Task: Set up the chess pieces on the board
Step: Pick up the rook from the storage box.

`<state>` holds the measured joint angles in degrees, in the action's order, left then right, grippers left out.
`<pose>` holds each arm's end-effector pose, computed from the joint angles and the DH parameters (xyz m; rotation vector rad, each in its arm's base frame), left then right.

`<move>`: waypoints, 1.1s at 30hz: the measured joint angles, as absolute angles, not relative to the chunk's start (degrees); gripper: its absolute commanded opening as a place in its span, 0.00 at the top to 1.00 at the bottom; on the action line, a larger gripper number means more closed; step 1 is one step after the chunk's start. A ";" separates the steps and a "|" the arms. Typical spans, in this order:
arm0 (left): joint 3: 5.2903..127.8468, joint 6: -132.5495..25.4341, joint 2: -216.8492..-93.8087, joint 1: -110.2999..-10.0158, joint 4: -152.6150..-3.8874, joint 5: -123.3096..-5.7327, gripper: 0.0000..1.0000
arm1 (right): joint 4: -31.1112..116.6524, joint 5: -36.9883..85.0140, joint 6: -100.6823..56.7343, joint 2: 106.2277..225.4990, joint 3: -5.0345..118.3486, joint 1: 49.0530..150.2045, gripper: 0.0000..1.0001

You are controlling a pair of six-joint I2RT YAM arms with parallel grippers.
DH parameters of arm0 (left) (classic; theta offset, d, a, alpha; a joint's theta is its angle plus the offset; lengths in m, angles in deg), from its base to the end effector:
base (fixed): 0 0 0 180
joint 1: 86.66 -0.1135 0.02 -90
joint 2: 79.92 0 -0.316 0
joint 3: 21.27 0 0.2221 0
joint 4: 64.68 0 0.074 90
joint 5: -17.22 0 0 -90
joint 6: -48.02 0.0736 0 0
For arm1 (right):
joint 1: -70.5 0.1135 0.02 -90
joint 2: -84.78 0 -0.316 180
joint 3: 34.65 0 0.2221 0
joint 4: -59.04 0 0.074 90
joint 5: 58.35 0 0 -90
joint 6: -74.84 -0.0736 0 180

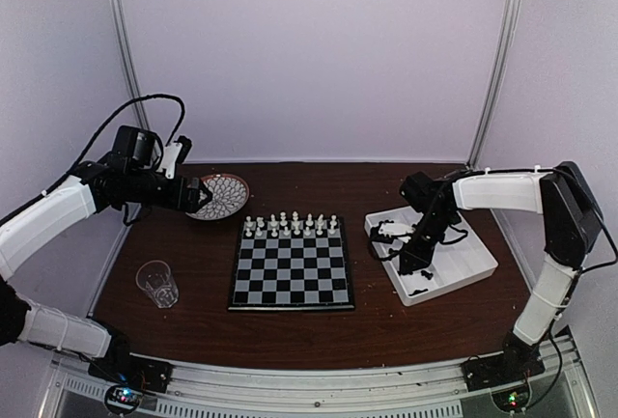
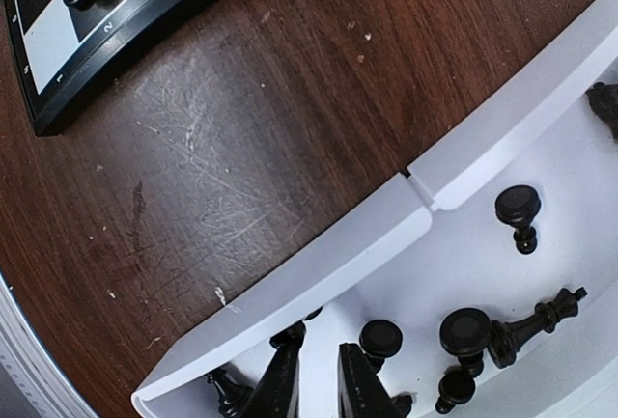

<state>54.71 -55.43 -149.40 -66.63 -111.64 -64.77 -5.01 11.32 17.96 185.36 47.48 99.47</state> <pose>0.2235 -0.0924 0.3393 0.2071 2.3027 -0.4621 0.2565 0.1712 0.2120 -1.5532 2.5130 0.5223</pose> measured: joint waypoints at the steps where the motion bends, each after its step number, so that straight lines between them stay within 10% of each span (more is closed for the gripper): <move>1: 54.71 -55.41 -149.42 -66.63 -111.64 -64.77 0.09 | -5.12 11.08 18.01 185.40 47.48 99.47 0.83; 33: 54.71 -55.34 -149.68 -66.63 -111.64 -63.96 0.09 | -9.15 8.52 38.51 185.18 47.83 99.78 0.78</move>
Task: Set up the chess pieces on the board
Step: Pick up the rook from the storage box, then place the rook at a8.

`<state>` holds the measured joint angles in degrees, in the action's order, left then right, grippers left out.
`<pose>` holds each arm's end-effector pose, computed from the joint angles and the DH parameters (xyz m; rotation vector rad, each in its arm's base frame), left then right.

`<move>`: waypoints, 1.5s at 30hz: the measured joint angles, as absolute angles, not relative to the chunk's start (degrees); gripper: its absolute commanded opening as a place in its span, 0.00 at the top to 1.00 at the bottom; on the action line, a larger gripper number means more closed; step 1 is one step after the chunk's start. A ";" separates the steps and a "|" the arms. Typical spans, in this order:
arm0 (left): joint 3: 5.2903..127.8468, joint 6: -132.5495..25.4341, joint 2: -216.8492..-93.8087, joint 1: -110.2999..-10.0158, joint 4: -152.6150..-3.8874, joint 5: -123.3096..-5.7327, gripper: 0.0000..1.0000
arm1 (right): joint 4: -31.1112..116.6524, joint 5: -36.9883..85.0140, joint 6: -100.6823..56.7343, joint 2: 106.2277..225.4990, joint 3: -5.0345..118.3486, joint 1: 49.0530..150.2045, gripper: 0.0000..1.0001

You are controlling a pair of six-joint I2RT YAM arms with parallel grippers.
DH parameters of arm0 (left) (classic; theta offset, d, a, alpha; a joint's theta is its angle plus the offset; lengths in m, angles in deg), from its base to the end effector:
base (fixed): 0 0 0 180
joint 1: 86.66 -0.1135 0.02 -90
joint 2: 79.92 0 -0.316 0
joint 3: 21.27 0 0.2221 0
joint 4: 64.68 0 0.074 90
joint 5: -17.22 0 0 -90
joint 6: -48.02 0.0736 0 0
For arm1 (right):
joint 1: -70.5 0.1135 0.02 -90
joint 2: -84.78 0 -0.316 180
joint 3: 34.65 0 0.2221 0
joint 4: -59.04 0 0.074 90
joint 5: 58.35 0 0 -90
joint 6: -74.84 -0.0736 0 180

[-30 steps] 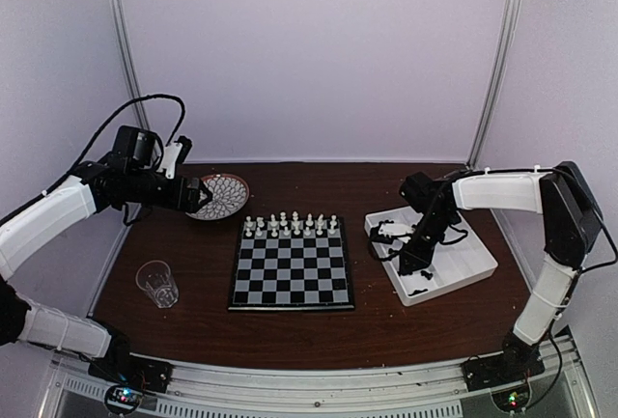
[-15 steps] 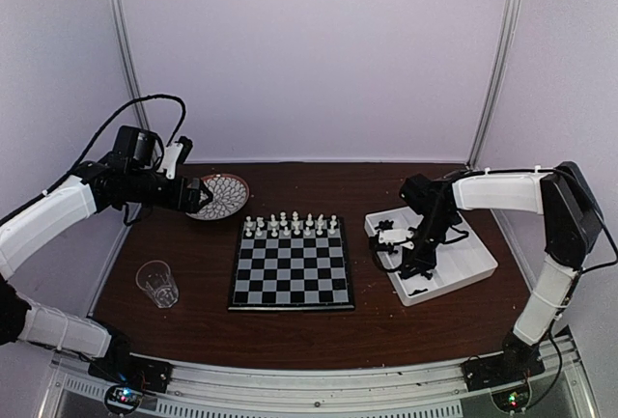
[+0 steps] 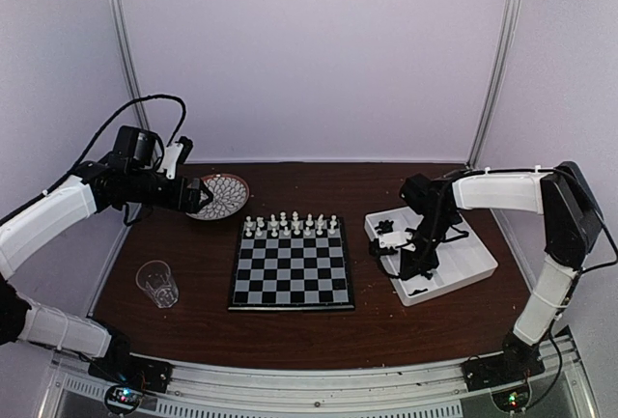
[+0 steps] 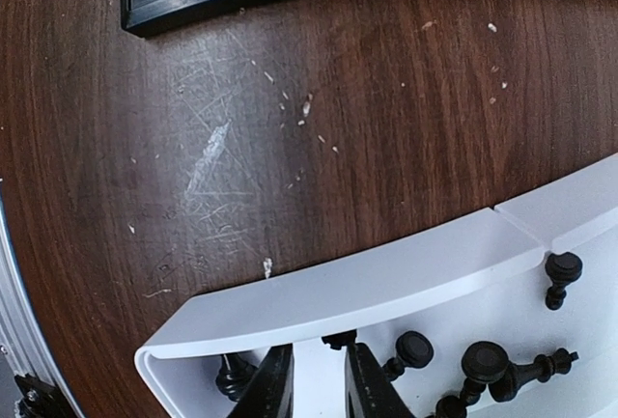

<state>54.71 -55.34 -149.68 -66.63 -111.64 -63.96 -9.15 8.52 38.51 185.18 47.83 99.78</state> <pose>0.2241 -0.0937 0.3383 0.2165 2.3079 -0.4762 0.2458 0.1710 0.2146 -1.9609 2.1875 0.5665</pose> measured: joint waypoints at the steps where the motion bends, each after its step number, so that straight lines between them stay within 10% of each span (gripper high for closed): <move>1: 54.71 -55.34 -149.70 -66.63 -111.64 -63.96 0.09 | -8.88 8.52 38.60 185.20 47.81 99.78 0.78; 21: 54.69 -55.34 -150.16 -66.63 -111.60 -63.88 0.09 | -3.81 8.71 38.62 187.89 46.56 100.11 0.98; 45: 54.69 -55.37 -150.42 -66.63 -111.38 -61.49 0.09 | -10.94 13.74 32.96 180.75 53.16 113.81 0.98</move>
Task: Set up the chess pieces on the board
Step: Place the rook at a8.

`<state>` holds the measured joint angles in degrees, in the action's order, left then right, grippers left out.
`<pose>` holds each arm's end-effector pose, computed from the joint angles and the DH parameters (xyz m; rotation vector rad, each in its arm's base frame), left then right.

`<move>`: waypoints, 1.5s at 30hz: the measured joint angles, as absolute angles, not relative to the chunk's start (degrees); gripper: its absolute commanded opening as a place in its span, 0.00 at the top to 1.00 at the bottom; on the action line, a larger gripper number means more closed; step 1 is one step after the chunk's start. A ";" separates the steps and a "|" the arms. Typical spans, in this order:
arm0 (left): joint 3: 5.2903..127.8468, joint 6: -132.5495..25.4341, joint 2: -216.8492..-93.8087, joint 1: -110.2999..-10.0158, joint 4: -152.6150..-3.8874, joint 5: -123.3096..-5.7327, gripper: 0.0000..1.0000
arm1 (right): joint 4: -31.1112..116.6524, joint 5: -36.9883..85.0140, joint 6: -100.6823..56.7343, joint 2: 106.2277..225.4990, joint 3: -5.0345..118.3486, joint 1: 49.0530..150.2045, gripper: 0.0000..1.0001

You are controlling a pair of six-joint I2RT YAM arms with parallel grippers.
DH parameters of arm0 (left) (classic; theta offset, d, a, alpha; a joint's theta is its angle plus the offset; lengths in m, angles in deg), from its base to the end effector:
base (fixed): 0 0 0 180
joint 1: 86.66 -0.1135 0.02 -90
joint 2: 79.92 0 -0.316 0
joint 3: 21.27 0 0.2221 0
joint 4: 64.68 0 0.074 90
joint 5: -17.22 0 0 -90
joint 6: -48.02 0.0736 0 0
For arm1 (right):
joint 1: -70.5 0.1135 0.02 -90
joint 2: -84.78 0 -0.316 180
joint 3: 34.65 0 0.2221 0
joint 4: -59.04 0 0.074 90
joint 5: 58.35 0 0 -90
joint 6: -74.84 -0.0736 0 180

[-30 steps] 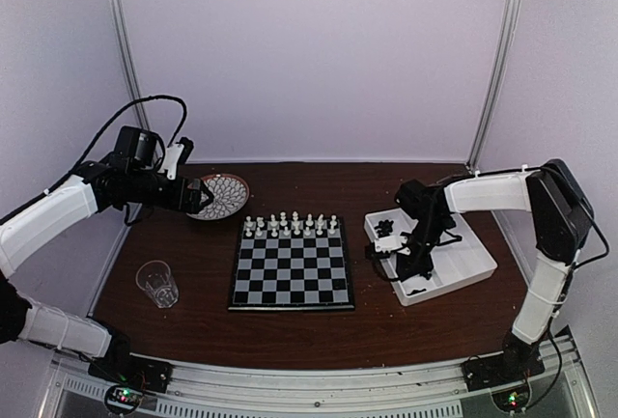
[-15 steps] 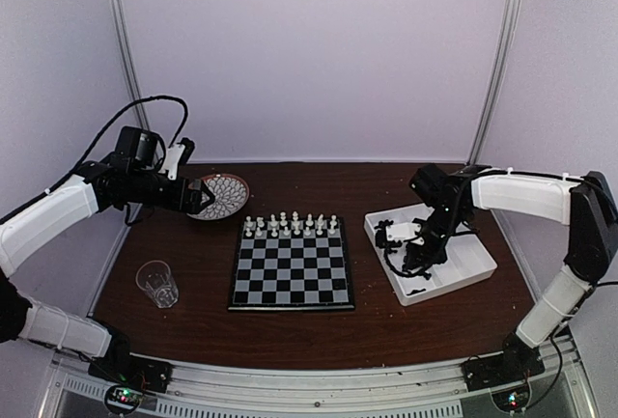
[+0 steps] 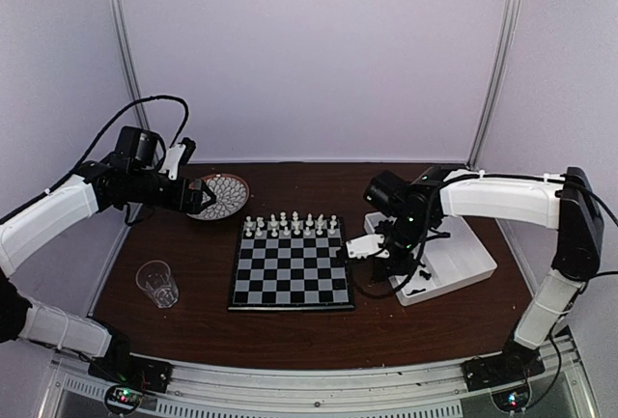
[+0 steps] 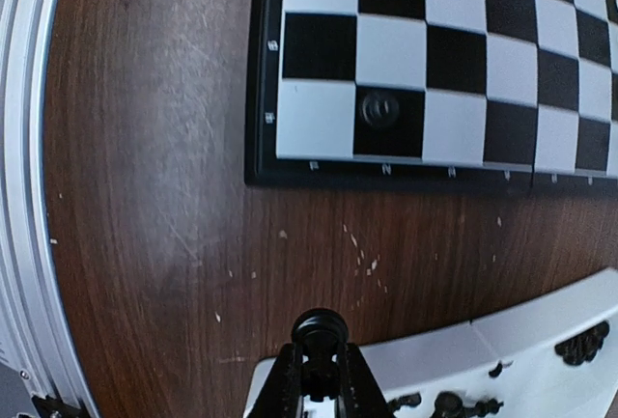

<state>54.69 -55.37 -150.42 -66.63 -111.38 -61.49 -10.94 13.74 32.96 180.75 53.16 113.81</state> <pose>0.2257 -0.0976 0.3361 0.2389 2.3182 -0.5238 0.2045 0.2238 0.2553 -2.1020 1.9841 0.4424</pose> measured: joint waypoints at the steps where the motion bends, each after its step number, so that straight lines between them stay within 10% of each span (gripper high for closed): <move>1: 54.69 -55.37 -150.42 -66.63 -111.36 -61.43 0.09 | -10.76 13.94 32.43 182.01 54.30 115.23 0.98; 27: 54.69 -55.37 -150.42 -66.63 -111.36 -60.95 0.09 | -11.70 21.28 27.89 200.24 67.94 126.88 0.97; 45: 54.69 -55.37 -150.42 -66.63 -111.38 -60.71 0.09 | -11.86 22.51 26.53 200.31 68.07 126.90 0.77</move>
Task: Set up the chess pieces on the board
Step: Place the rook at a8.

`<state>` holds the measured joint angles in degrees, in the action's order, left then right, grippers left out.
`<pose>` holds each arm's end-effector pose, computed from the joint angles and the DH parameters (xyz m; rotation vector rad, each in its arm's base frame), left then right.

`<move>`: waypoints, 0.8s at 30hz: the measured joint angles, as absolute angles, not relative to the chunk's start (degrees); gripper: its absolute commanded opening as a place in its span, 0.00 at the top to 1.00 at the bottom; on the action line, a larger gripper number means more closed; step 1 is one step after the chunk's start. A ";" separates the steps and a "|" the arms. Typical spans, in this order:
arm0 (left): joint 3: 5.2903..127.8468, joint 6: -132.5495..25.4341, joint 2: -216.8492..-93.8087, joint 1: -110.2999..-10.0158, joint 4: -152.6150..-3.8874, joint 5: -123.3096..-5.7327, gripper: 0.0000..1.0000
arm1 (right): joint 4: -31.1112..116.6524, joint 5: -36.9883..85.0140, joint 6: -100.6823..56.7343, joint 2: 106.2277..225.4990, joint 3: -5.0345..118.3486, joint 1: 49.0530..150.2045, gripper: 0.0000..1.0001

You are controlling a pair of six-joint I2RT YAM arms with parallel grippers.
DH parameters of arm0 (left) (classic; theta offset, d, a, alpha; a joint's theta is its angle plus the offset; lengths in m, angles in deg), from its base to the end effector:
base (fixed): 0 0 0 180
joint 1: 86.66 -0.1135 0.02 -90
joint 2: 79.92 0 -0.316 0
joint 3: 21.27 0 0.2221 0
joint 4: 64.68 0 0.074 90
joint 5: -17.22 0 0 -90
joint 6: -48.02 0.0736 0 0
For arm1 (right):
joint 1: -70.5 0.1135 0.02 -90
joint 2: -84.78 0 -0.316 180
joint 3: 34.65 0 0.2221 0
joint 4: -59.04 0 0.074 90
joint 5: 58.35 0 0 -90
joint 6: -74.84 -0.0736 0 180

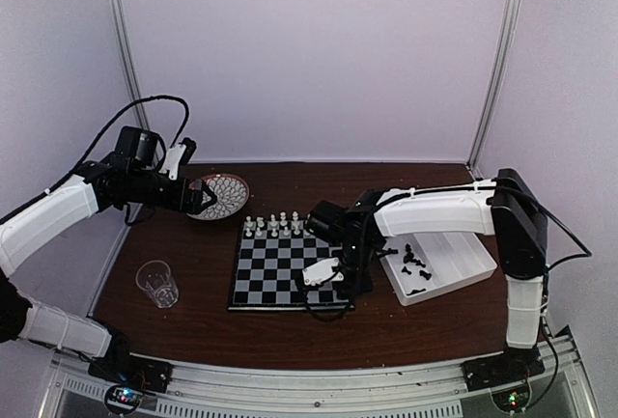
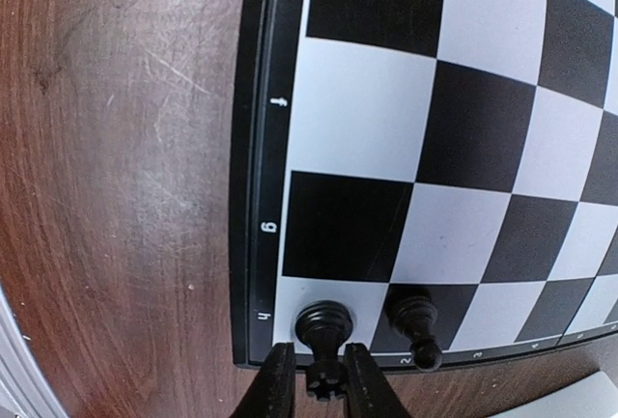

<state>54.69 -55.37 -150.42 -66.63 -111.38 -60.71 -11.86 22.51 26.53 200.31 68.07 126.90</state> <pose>0.2253 -0.0985 0.3363 0.2463 2.3184 -0.5393 0.2054 0.3303 0.2036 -2.3062 1.9839 0.2626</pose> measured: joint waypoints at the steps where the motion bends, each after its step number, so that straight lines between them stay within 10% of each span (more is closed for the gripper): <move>1: 54.69 -55.37 -150.42 -66.63 -111.38 -60.66 0.09 | -11.94 22.48 26.49 200.31 68.07 126.90 0.77; 13: 54.69 -55.37 -150.42 -66.63 -111.38 -60.23 0.09 | -16.51 22.90 26.20 189.58 65.64 125.29 0.74; 24: 54.69 -55.37 -150.77 -66.63 -111.36 -59.40 0.09 | -12.53 20.71 22.07 177.42 55.98 103.01 0.83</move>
